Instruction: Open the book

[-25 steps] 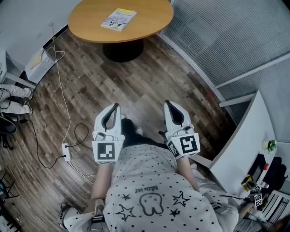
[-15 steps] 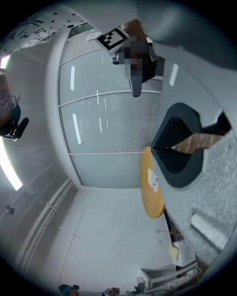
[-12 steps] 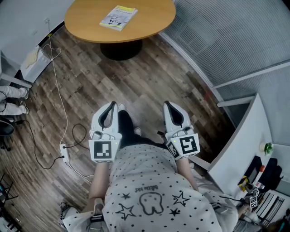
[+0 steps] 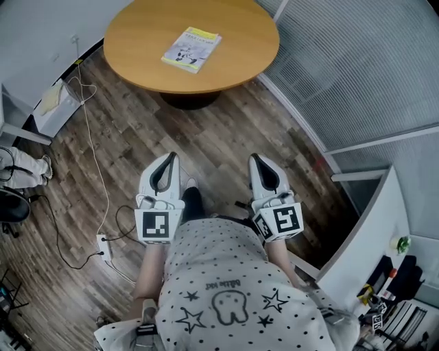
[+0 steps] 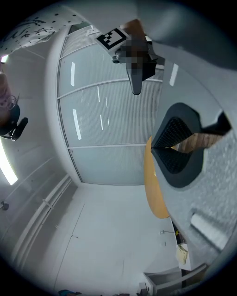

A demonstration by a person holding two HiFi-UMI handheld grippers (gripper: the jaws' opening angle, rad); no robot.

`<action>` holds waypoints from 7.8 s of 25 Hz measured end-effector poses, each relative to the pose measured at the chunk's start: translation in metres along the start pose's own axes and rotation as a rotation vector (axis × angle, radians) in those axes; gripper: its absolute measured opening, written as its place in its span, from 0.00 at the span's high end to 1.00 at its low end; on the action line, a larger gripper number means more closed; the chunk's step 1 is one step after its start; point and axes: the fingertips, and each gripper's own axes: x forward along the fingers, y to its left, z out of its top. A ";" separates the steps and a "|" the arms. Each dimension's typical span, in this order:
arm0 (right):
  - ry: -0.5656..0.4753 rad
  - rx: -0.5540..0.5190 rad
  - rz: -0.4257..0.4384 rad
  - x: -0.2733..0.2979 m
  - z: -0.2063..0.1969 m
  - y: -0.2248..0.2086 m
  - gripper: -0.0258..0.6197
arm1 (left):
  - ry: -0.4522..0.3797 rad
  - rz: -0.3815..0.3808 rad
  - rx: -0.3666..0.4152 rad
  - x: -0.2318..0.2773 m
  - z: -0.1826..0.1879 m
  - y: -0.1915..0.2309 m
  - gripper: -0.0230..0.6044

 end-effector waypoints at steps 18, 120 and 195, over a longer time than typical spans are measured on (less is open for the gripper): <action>0.021 0.036 -0.026 0.124 0.011 -0.005 0.95 | 0.033 -0.040 -0.008 0.094 -0.005 0.096 0.95; 0.113 0.140 -0.218 0.417 0.026 -0.187 0.95 | 0.095 -0.229 0.070 0.432 -0.020 0.226 0.95; 0.161 0.165 -0.395 0.381 0.012 -0.192 0.95 | 0.627 -0.730 0.387 0.451 -0.196 0.124 0.87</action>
